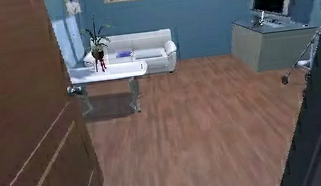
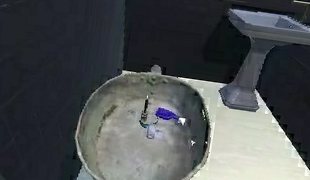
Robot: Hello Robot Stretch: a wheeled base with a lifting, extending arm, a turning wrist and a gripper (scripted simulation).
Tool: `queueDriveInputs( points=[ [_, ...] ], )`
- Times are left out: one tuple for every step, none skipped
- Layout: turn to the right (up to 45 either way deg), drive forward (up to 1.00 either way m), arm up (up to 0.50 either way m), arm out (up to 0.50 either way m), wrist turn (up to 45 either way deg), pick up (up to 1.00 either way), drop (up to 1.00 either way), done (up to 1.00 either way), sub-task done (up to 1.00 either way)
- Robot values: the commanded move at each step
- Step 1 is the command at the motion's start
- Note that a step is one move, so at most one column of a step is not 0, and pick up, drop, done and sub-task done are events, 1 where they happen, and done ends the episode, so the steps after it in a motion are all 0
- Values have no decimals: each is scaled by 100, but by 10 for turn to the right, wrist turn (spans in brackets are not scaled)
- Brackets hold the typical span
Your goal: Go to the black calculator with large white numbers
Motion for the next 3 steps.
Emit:
queueDriveInputs(
  points=[
    [0, 60, 0, 0, 0, 0, 0, 0, 0],
    [0, 45, 0, 0, 0, 0, 0, 0, 0],
    [300, 0, 0, 0, 0, 0, 0, 0, 0]
  ],
)
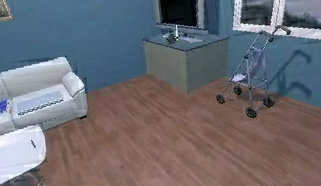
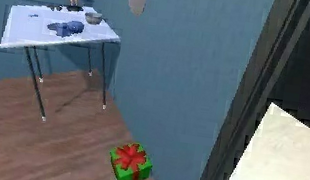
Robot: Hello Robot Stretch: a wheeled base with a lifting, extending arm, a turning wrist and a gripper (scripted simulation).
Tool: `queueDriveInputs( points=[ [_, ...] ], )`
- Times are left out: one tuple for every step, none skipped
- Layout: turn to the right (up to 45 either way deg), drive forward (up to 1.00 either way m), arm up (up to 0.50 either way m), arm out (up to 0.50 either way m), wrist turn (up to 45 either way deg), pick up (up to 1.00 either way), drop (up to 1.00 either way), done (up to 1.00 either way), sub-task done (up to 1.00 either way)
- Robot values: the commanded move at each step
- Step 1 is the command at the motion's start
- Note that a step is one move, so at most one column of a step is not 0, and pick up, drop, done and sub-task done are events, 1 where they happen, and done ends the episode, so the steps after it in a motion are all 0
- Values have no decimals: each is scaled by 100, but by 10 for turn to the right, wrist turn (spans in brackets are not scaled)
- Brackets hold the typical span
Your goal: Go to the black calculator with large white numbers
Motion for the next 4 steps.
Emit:
queueDriveInputs(
  points=[
    [0, 100, 0, 0, 0, 0, 0, 0, 0],
    [0, 100, 0, 0, 0, 0, 0, 0, 0],
    [0, 20, 0, 0, 0, 0, 0, 0, 0],
    [150, 0, 0, 0, 0, 0, 0, 0, 0]
  ],
)
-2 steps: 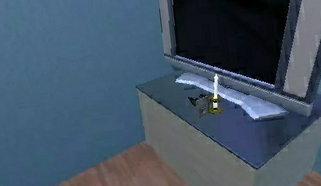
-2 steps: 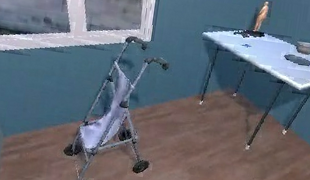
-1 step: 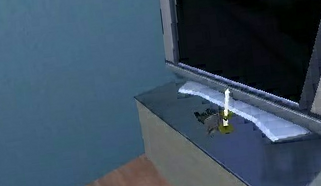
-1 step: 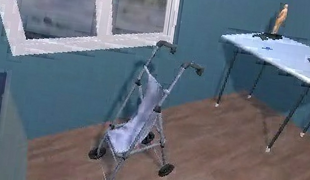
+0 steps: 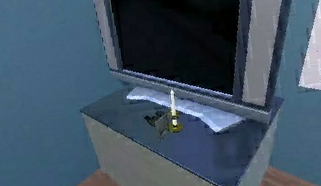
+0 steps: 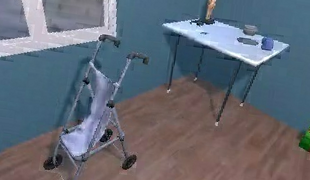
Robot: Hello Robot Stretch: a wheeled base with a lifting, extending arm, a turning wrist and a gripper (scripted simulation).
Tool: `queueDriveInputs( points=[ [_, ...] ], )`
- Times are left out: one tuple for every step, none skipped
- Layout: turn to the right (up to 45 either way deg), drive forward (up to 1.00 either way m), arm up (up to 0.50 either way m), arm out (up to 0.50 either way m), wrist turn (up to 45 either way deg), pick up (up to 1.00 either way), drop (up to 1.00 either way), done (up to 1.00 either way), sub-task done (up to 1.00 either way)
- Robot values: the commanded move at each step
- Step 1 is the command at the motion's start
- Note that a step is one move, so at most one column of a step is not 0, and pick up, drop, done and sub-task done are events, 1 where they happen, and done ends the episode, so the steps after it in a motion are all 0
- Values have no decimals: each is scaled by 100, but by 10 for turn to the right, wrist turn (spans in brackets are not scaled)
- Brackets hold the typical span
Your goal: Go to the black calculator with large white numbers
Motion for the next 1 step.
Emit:
queueDriveInputs(
  points=[
    [0, 0, 0, 0, 0, 0, 0, 100, 0]
  ],
)
